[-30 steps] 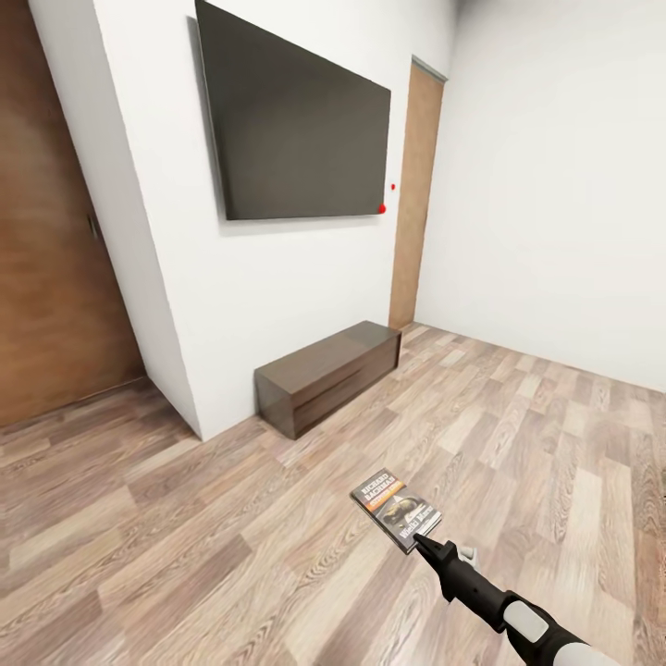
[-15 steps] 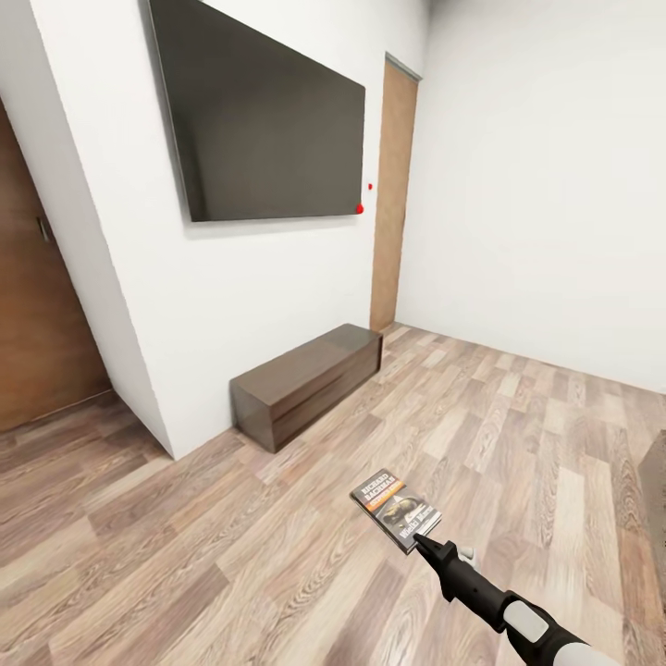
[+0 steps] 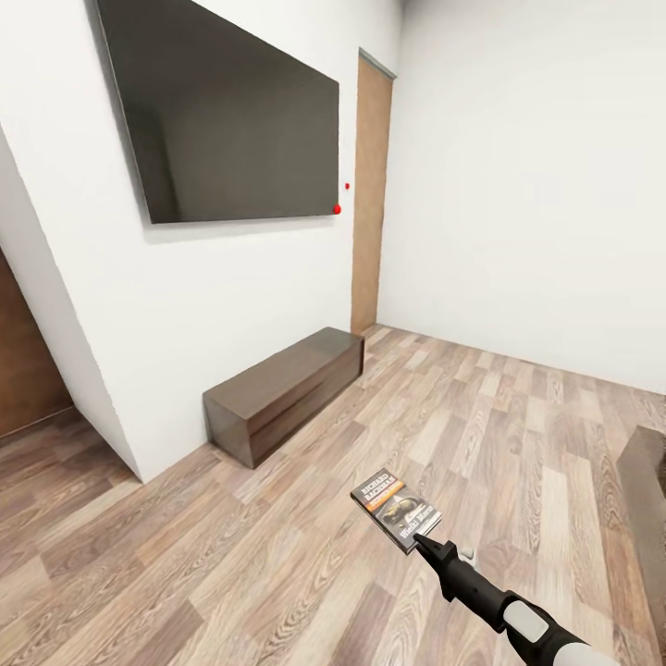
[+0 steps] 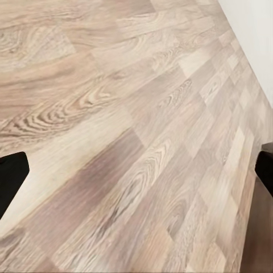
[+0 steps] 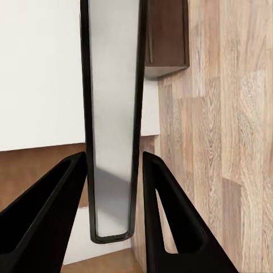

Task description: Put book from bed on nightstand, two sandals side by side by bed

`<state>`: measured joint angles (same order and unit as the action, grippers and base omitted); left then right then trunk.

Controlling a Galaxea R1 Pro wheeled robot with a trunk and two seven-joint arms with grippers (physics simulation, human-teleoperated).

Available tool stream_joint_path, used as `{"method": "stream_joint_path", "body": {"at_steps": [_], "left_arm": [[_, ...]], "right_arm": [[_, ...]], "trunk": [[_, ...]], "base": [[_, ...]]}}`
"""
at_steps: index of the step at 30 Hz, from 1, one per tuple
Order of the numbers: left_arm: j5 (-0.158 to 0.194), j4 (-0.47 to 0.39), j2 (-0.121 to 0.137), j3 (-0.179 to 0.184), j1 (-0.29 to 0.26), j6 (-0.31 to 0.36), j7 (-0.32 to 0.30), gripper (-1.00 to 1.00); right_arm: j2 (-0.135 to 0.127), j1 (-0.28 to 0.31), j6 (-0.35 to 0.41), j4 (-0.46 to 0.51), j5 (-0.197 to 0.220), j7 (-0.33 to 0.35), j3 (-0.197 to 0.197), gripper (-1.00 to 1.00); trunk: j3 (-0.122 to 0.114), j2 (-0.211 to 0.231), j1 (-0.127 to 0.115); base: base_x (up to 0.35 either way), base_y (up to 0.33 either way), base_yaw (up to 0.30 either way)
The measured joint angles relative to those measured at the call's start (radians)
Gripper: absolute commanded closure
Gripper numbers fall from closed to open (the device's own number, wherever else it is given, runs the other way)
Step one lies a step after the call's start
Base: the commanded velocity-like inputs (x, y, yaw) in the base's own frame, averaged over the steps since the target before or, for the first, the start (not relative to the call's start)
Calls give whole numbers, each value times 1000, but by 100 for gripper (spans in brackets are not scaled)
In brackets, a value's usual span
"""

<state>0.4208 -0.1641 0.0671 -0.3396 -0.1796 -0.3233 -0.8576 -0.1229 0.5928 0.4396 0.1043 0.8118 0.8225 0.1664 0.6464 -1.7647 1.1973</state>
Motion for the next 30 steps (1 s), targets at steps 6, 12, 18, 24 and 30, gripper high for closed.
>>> {"method": "stream_joint_path", "body": {"at_steps": [6,12,18,24,30], "left_arm": [[0,0,0,0,0,-1,-1,-100],[0,0,0,0,-1,-1,-2,-100],[0,0,0,0,0,-1,-2,-100],[0,0,0,0,0,-1,-2,-100],[0,0,0,0,0,-2,-2,-100]], "right_arm": [[0,0,0,1,0,0,0,100],[0,0,0,0,0,0,0,100],[0,0,0,0,0,0,0,100],[0,0,0,0,0,0,0,100],[0,0,0,0,0,0,1,100]], "trunk": [[0,0,0],[0,0,0],[0,0,0],[0,0,0],[0,0,0]], "base": [[219,0,-139],[218,0,-140],[218,0,-141],[218,0,-144],[218,0,-145]]}}
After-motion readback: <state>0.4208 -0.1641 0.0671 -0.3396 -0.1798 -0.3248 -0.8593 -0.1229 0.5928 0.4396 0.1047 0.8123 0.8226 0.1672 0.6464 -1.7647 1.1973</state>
